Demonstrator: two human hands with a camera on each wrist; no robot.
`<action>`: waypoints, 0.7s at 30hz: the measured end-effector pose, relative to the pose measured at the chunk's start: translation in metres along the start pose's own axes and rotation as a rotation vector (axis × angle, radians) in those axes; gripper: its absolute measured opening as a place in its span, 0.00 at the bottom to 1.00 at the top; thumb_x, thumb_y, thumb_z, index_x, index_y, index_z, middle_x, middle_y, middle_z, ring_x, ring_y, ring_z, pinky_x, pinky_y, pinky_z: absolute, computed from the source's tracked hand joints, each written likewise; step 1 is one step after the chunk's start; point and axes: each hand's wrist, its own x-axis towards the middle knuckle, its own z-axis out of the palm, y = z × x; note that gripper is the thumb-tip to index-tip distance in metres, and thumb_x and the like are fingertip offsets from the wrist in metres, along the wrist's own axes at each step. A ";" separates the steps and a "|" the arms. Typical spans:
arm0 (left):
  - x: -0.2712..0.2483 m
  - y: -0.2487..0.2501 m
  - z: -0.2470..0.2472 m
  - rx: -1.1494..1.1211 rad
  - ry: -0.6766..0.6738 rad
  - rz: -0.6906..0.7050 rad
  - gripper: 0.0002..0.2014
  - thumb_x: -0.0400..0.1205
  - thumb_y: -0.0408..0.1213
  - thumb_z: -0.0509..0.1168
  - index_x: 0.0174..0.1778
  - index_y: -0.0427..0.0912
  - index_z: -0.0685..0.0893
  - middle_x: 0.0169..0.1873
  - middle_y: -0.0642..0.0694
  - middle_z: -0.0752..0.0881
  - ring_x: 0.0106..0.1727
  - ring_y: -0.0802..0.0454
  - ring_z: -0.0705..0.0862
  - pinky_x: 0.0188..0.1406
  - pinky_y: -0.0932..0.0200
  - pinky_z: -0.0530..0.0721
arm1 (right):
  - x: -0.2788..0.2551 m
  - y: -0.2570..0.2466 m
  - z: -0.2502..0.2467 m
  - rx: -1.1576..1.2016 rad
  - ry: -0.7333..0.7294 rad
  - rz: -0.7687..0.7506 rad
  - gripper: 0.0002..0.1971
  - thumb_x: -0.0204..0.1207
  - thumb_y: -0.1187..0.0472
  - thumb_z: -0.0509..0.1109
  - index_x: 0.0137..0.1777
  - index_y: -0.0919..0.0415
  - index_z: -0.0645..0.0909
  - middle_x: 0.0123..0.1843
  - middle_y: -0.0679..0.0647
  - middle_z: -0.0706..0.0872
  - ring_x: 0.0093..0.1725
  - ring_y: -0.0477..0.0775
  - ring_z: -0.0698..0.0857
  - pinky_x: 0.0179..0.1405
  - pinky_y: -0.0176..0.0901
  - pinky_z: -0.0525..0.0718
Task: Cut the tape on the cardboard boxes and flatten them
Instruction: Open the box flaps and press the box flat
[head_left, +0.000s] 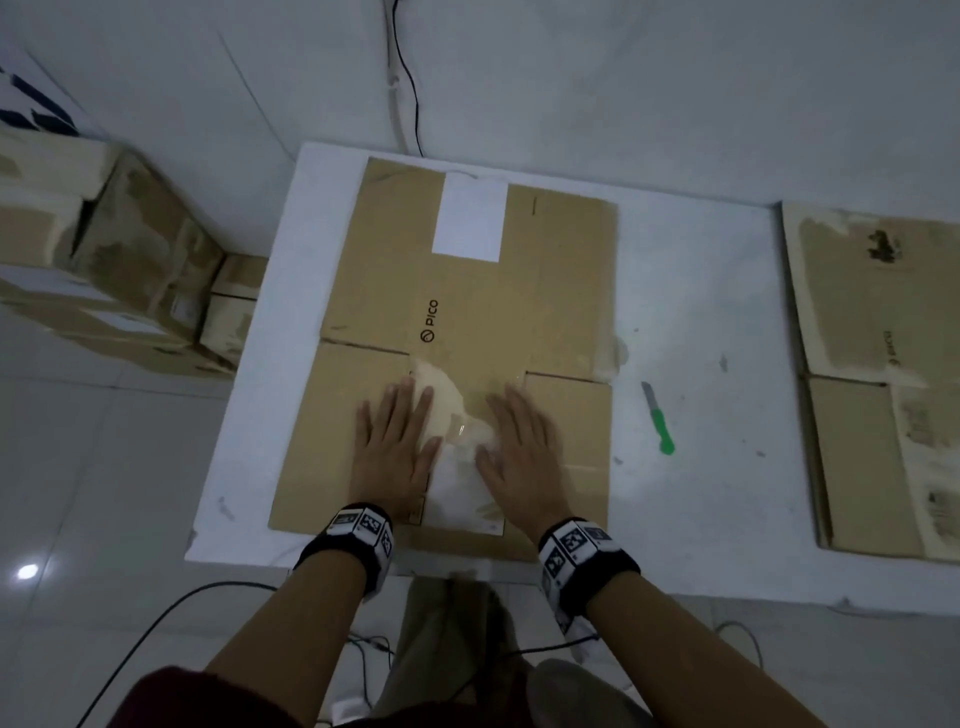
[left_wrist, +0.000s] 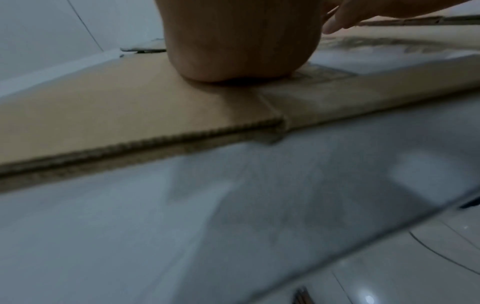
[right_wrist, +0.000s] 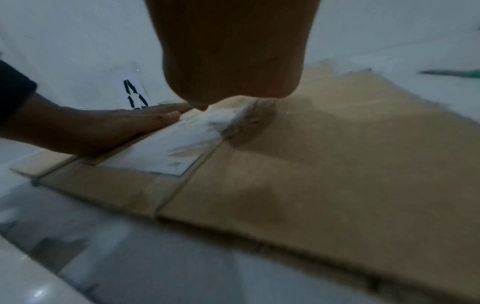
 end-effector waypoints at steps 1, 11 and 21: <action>0.000 -0.001 0.001 0.009 0.002 0.003 0.31 0.86 0.54 0.43 0.85 0.47 0.54 0.85 0.44 0.51 0.86 0.45 0.48 0.81 0.34 0.46 | -0.002 0.001 0.007 -0.044 -0.027 0.019 0.32 0.85 0.45 0.53 0.87 0.53 0.54 0.89 0.51 0.49 0.88 0.49 0.45 0.85 0.60 0.50; 0.000 -0.005 0.009 -0.001 0.004 -0.017 0.33 0.84 0.55 0.45 0.86 0.51 0.48 0.86 0.48 0.46 0.86 0.50 0.43 0.82 0.37 0.43 | -0.008 0.005 0.026 -0.186 -0.033 0.060 0.33 0.86 0.43 0.47 0.88 0.54 0.47 0.89 0.53 0.44 0.88 0.52 0.43 0.85 0.62 0.47; 0.002 -0.001 0.004 -0.028 0.024 -0.034 0.31 0.85 0.55 0.44 0.84 0.46 0.60 0.85 0.45 0.53 0.85 0.48 0.48 0.82 0.37 0.43 | -0.003 0.001 0.017 -0.071 -0.012 0.069 0.30 0.86 0.44 0.46 0.87 0.50 0.55 0.89 0.49 0.51 0.88 0.48 0.46 0.85 0.62 0.49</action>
